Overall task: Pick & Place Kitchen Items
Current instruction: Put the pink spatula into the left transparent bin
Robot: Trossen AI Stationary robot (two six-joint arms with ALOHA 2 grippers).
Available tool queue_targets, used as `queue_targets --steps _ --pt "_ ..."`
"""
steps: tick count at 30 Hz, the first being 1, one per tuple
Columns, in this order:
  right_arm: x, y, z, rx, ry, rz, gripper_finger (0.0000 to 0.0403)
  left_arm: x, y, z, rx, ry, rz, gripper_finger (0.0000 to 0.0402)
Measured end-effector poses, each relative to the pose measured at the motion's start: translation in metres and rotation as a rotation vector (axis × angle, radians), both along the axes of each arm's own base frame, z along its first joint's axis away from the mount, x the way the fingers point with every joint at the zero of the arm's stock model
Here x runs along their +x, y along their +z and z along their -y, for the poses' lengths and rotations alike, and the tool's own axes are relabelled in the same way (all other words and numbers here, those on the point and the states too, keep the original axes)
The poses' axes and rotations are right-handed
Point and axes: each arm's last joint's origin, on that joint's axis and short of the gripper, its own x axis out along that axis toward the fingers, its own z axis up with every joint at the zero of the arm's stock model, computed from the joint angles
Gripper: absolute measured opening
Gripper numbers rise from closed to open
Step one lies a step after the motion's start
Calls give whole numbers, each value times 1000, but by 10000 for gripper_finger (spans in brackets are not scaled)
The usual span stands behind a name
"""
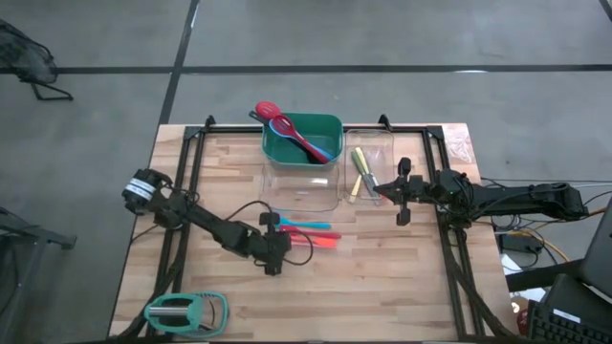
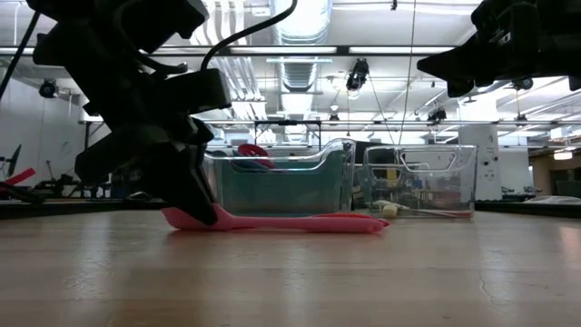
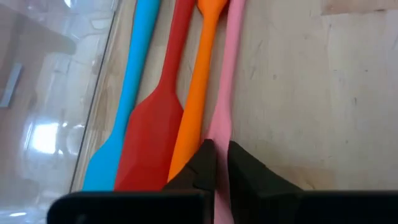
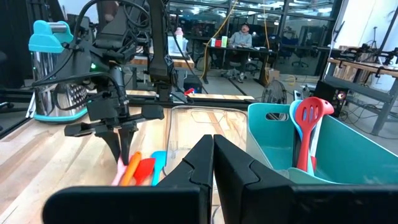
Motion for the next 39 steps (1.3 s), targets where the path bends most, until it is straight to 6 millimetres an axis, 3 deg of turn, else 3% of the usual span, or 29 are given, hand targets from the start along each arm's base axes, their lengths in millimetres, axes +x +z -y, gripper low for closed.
queue_targets --steps 24,33,39 --pt "0 0 0 0 0 0 8 12 37 43 50 -116 52 19" --pt "0 0 0 0 0 -1 8 10 64 36 316 -10 36 20" --pt "0 0 0 0 -1 -1 8 7 82 30 405 22 92 20"
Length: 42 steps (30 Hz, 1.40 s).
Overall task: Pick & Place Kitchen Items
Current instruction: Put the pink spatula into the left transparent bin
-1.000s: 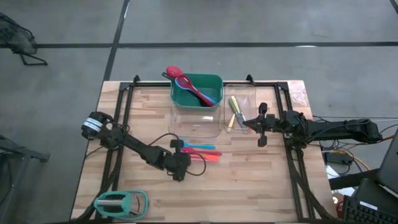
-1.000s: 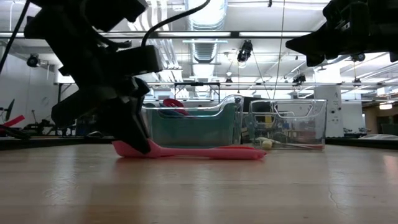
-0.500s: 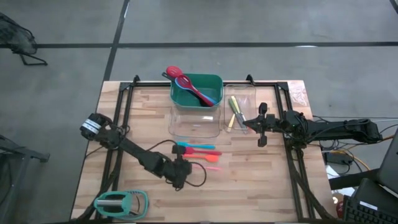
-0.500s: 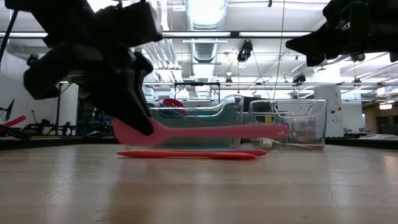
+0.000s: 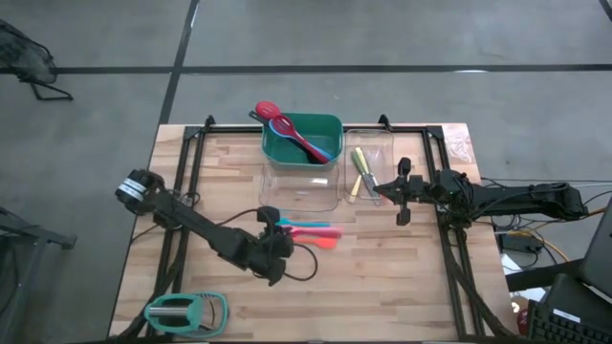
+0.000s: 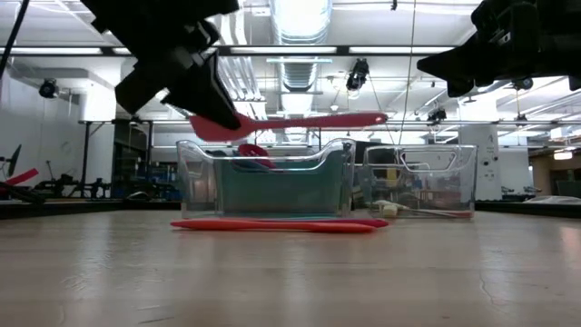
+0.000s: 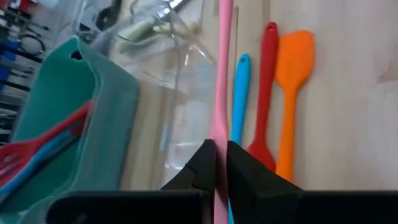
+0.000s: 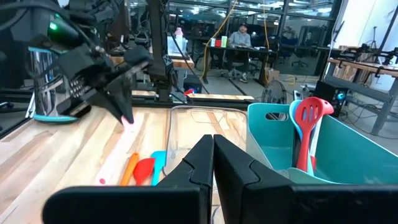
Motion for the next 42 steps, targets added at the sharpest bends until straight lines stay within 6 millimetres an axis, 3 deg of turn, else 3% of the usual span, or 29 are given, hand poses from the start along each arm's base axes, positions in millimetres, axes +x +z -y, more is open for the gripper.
queue_targets --steps 5,10,18,26,33,42 --pt "0 0 0 0 0 0 8 -2 10 -7 47 1 6 20" --pt "0 0 0 0 0 0 8 1 19 -28 79 32 0 21" --pt "0 0 0 0 0 0 8 10 16 -75 123 172 -44 21" --pt "0 0 0 0 0 0 8 9 5 -100 52 202 -117 21" --pt "0 0 0 0 0 0 8 4 -6 -109 43 229 -139 26" --pt "0 0 0 0 0 0 8 4 -7 -109 19 269 -101 68"
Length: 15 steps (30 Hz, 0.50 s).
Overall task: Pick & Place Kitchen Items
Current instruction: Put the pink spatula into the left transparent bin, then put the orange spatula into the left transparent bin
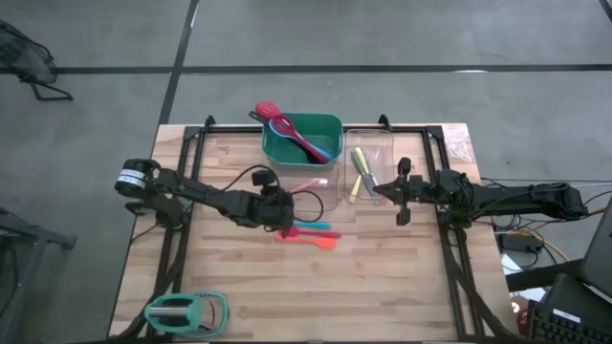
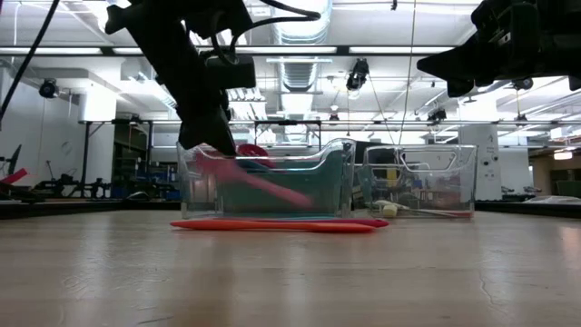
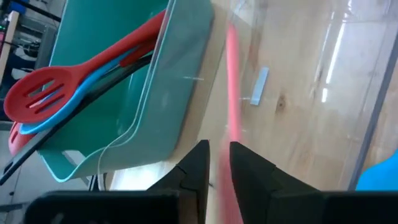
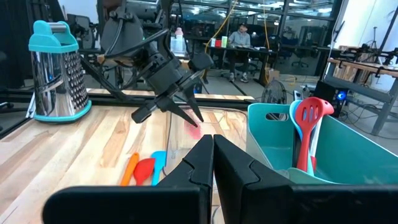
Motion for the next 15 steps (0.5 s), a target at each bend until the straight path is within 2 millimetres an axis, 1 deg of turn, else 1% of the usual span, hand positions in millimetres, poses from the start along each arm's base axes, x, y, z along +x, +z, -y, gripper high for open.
queue_targets --steps 5,9,12,15 --pt "0 0 0 0 0 0 8 2 2 0 35 1 15 82" --pt "0 0 0 0 1 0 8 5 6 2 37 2 47 102" --pt "0 0 0 0 0 0 8 8 10 9 29 -13 90 119" --pt "0 0 0 0 0 0 8 11 16 19 20 -45 124 136"
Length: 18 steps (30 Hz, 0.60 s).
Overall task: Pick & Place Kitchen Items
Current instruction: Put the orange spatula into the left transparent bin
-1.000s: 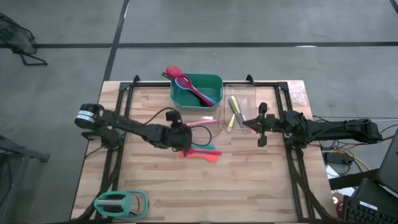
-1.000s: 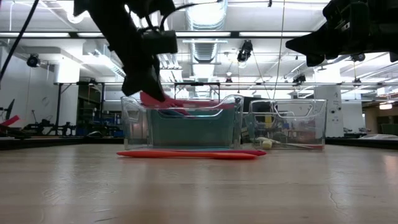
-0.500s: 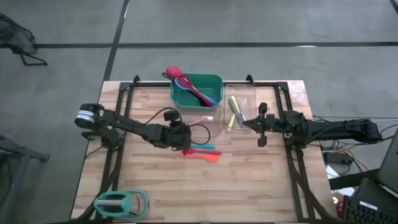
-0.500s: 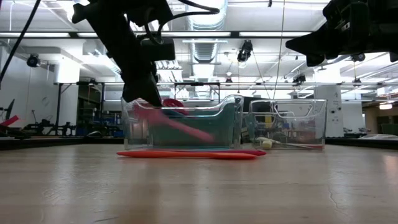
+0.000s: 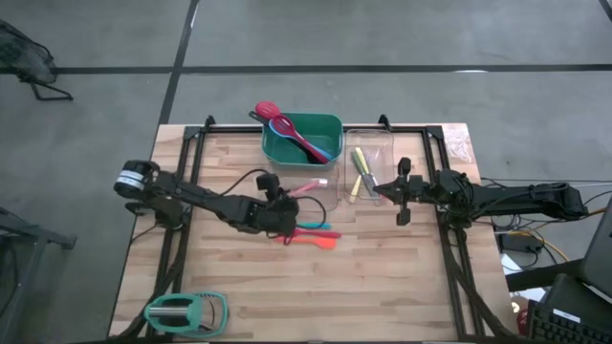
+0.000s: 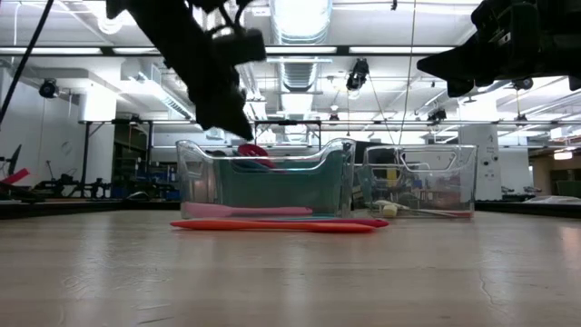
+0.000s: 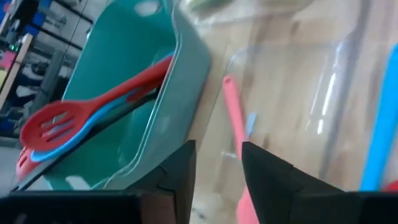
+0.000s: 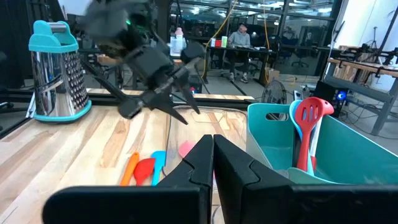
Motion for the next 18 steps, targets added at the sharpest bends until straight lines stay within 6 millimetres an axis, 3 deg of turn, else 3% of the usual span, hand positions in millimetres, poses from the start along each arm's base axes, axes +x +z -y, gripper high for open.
queue_targets --steps 7,12,15,18 --pt "0 0 0 0 0 0 8 1 15 40 -28 -133 54 166" --pt "0 0 0 0 0 0 8 5 19 68 -193 -365 143 171" --pt "0 0 0 0 0 0 8 15 15 78 -333 -502 209 170" --pt "0 0 0 0 0 1 8 24 1 82 -358 -536 225 170"
